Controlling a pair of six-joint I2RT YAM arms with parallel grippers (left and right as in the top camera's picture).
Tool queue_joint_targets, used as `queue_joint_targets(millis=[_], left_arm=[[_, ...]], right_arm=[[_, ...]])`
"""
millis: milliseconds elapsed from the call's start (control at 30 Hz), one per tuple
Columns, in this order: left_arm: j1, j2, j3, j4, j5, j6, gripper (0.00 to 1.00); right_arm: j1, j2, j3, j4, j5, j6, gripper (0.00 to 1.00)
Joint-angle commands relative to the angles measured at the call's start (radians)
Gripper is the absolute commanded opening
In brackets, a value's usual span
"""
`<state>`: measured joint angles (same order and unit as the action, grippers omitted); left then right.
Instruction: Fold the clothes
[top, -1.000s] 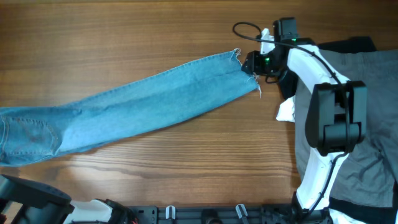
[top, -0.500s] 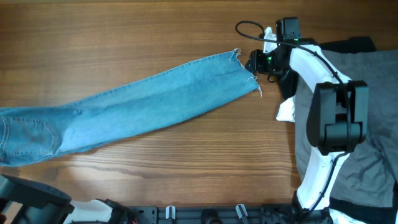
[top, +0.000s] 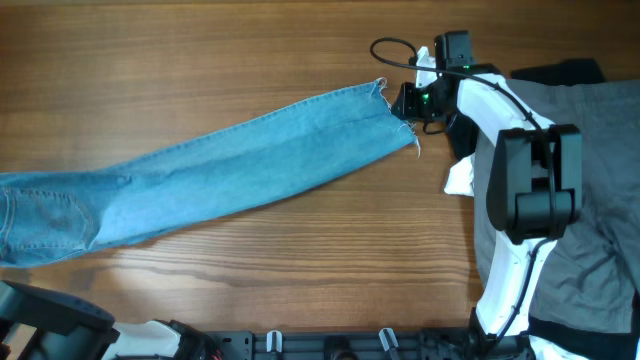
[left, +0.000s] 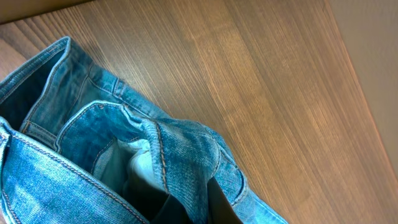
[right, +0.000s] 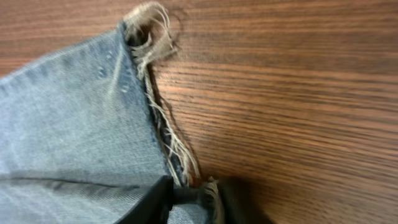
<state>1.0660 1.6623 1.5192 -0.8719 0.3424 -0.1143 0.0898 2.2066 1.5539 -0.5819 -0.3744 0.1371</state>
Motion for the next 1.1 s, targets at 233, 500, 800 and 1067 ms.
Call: queue_joint_targets(millis=[233, 500, 800, 1067], left_arm=[[0.02, -0.038, 0.005, -0.017, -0.072, 0.005, 0.04], [0.224, -0.095, 0.005, -0.068, -0.151, -0.156, 0.04], [0.224, -0.091, 0.005, -0.034, -0.24, -0.151, 0.04], [0.177, -0.006, 0.005, -0.093, -0.458, -0.104, 0.04]], right_arm=[[-0.058, -0.198, 0.059, -0.003, -0.068, 0.021, 0.04], [-0.085, -0.432, 0.059, 0.17, 0.097, 0.096, 0.04], [-0.148, -0.528, 0.065, -0.101, -0.014, 0.041, 0.04], [-0.114, -0.523, 0.06, -0.354, 0.146, 0.022, 0.04]])
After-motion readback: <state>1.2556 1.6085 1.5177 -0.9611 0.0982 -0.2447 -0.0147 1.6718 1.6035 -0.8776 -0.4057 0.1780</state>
